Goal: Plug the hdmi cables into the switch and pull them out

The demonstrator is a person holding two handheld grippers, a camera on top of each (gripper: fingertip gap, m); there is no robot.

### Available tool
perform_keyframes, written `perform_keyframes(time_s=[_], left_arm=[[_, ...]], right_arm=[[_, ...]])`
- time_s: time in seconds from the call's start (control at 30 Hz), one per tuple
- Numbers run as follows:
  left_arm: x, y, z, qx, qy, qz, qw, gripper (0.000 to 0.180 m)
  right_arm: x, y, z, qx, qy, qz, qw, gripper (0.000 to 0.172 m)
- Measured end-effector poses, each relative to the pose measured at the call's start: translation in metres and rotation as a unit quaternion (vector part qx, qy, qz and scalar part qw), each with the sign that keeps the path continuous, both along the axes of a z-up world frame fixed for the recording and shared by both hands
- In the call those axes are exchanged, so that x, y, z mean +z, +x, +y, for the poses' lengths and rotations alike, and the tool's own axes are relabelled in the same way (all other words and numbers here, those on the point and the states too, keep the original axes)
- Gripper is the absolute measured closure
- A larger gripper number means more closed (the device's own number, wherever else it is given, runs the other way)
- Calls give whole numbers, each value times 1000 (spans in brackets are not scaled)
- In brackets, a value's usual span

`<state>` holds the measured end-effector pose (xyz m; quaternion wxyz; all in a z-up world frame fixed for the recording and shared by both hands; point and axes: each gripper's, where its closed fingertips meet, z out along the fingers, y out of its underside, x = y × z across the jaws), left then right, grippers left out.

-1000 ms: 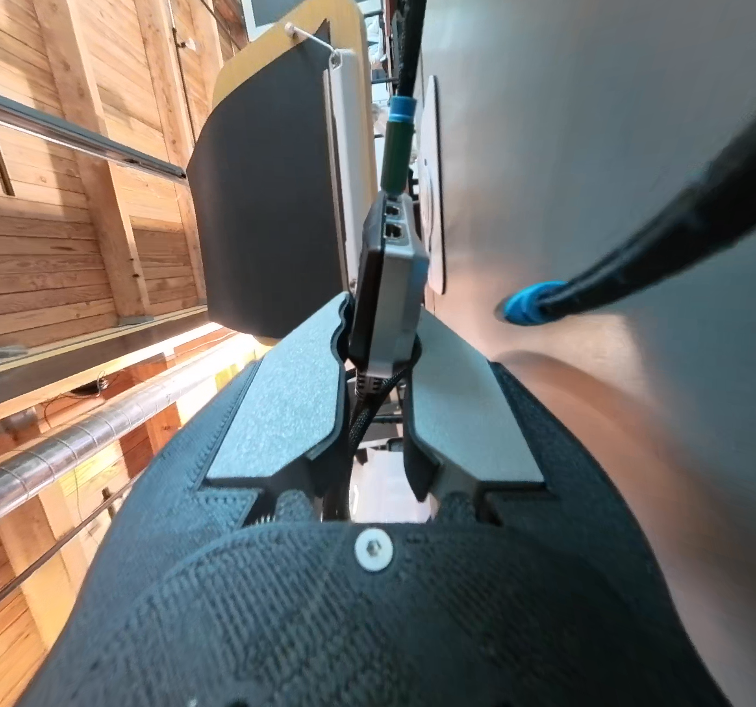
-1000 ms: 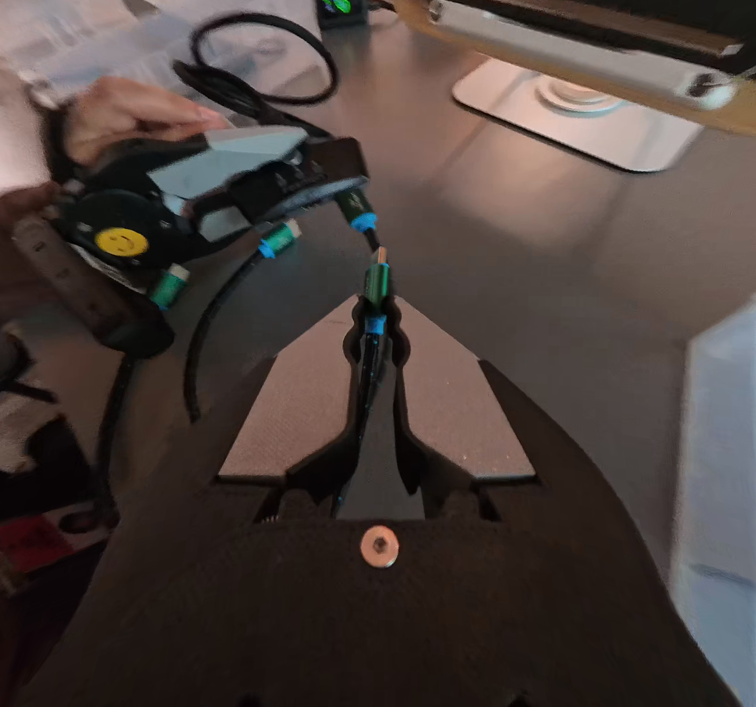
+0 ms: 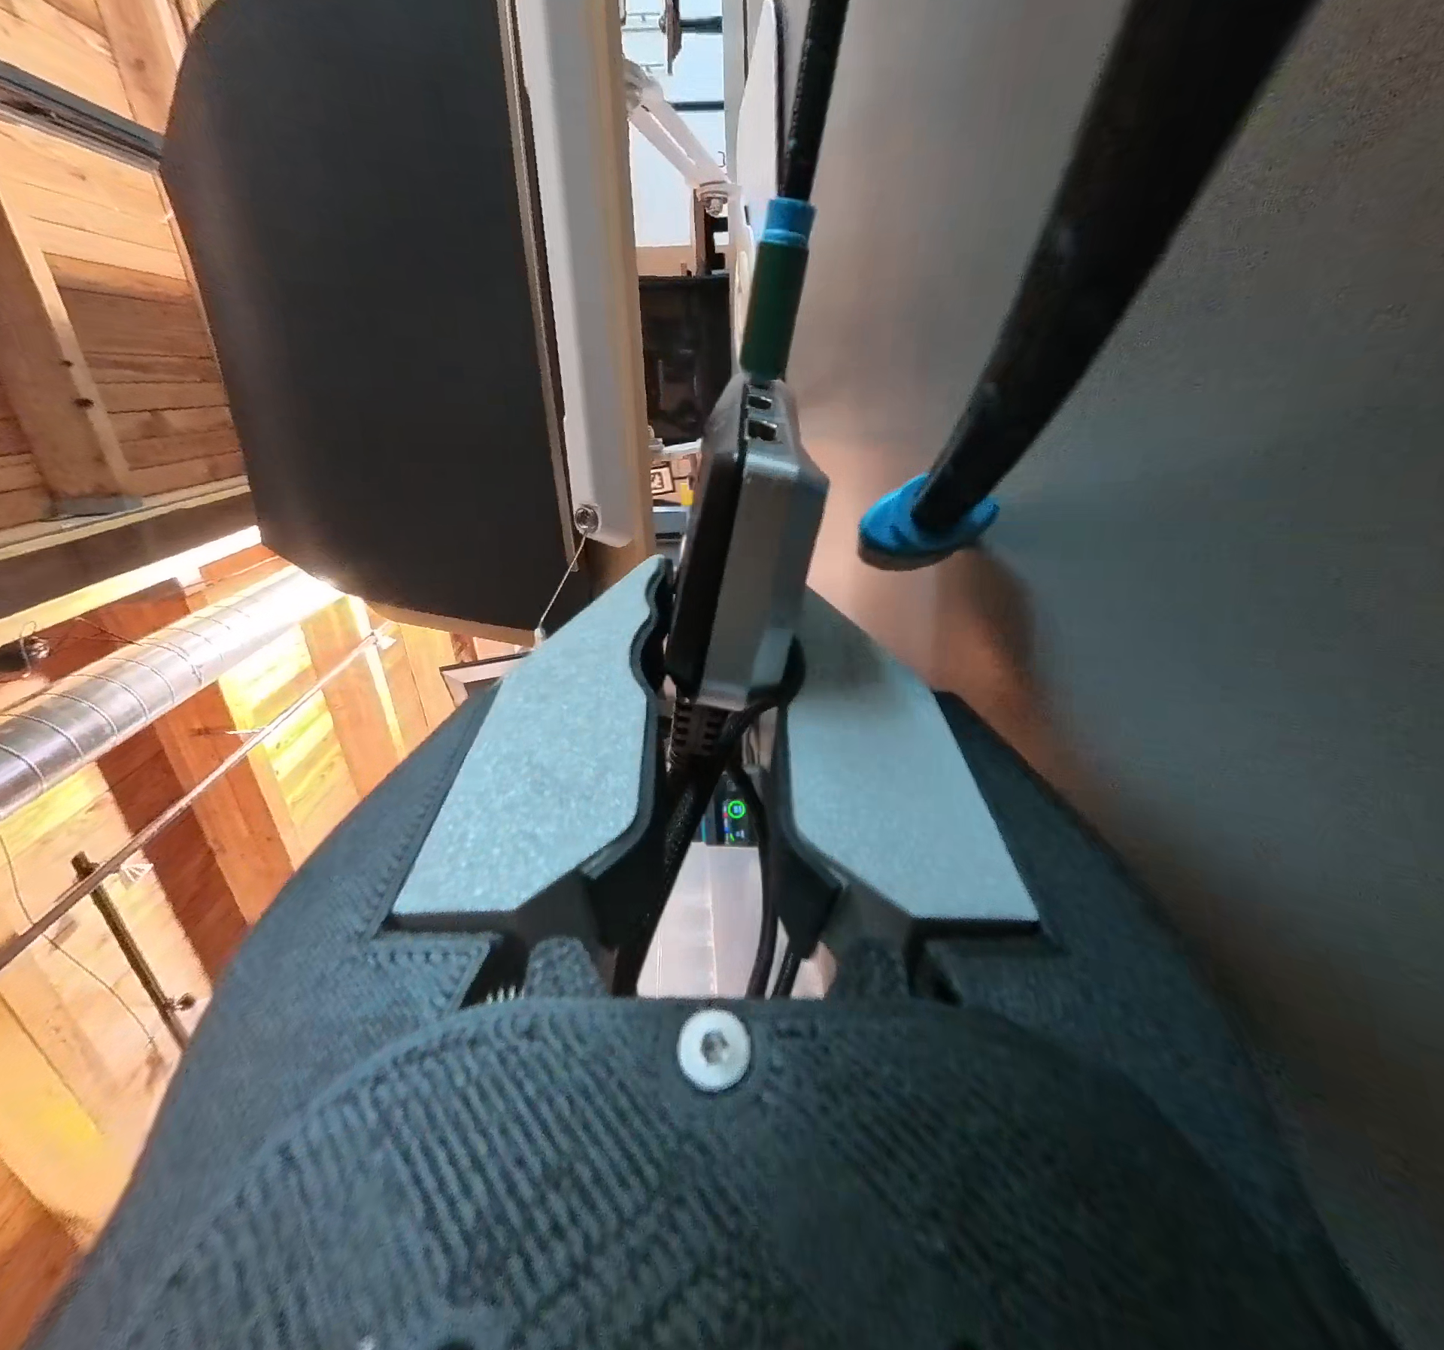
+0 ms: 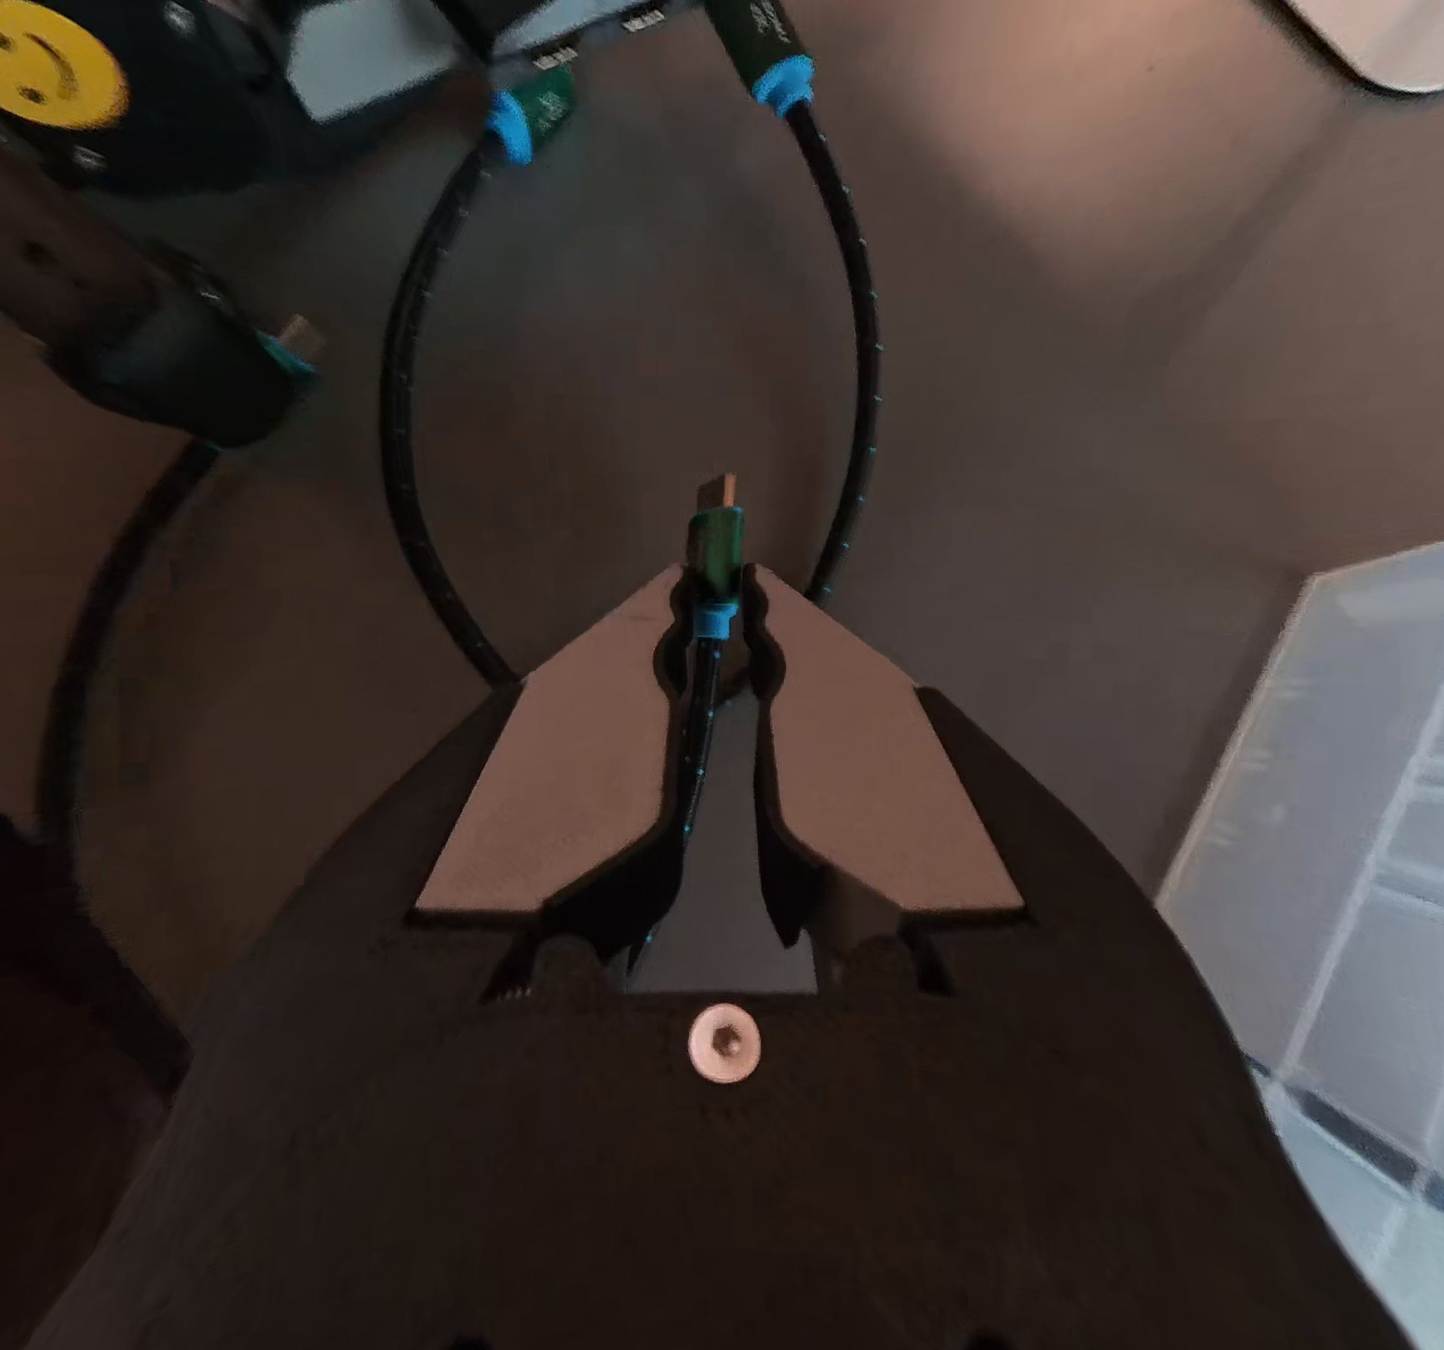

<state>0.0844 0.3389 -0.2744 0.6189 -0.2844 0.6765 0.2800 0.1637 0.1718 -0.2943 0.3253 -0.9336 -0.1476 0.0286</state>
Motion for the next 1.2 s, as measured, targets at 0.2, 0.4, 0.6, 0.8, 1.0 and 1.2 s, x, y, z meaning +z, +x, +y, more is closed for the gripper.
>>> perform_keyframes(time_s=[0.2, 0.4, 0.6, 0.8, 1.0, 1.2], left_arm=[[-5, 0, -4, -8, -7, 9, 1000, 157], [-5, 0, -7, -10, -13, 8, 1000, 157], [-6, -2, -10, -12, -15, 6, 1000, 157], [-7, -1, -9, -13, -23, 7, 1000, 157], [-8, -1, -10, -13, -27, 7, 1000, 157], [-8, -1, -10, -14, -29, 7, 999, 157]], right_arm=[[12, 2, -6, 24, 87, -74, 993, 151], [2, -4, -9, 58, 70, -145, 985, 142], [-17, 6, 5, 95, 73, -248, 961, 156], [-4, 3, 5, 124, 113, -315, 934, 147], [-14, 3, 6, 143, 88, -327, 930, 154], [-13, 6, 9, 123, 103, -272, 949, 156]])
